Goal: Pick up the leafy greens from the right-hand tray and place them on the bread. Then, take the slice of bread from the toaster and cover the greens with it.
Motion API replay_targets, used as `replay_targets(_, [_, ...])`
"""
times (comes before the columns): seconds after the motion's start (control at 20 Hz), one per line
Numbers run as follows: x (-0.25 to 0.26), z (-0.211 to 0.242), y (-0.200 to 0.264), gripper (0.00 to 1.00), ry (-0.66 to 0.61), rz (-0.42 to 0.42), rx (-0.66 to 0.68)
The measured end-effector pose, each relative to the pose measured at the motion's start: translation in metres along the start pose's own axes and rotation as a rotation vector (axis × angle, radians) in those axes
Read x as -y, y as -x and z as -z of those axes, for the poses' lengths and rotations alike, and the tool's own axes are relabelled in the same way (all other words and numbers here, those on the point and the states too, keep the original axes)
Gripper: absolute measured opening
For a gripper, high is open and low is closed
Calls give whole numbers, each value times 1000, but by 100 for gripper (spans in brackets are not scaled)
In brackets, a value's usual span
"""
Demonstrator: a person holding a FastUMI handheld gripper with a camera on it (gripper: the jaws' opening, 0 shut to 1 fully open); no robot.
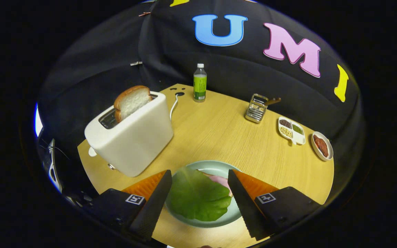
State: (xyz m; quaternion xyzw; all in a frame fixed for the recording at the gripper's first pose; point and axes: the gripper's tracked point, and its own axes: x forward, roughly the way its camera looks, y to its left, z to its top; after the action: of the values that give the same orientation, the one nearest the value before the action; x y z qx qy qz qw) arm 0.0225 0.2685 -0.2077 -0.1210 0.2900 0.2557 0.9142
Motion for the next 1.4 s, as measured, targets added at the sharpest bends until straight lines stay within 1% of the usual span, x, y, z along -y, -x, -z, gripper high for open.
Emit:
replay_targets(0.25, [-43, -62, 18, 100, 44, -73, 121])
replay_targets(0.4, [-72, -90, 20, 100, 44, -123, 160])
replay_targets(0.6, [-98, -115, 9, 99, 44, -151, 178])
replay_targets(0.75, [-115, -124, -3, 99, 37, -169, 183])
replay_targets(0.85, [-123, -127, -16, 99, 47, -166, 181])
replay_targets(1.05, [-134, -118, -47, 99, 56, -131, 150])
replay_targets(1.15, [-131, -119, -63, 99, 61, -92, 144])
replay_targets(1.35, [-129, -117, -87, 98, 48, -64, 113])
replay_targets(1.4, [-127, -116, -90, 93, 40, -62, 108])
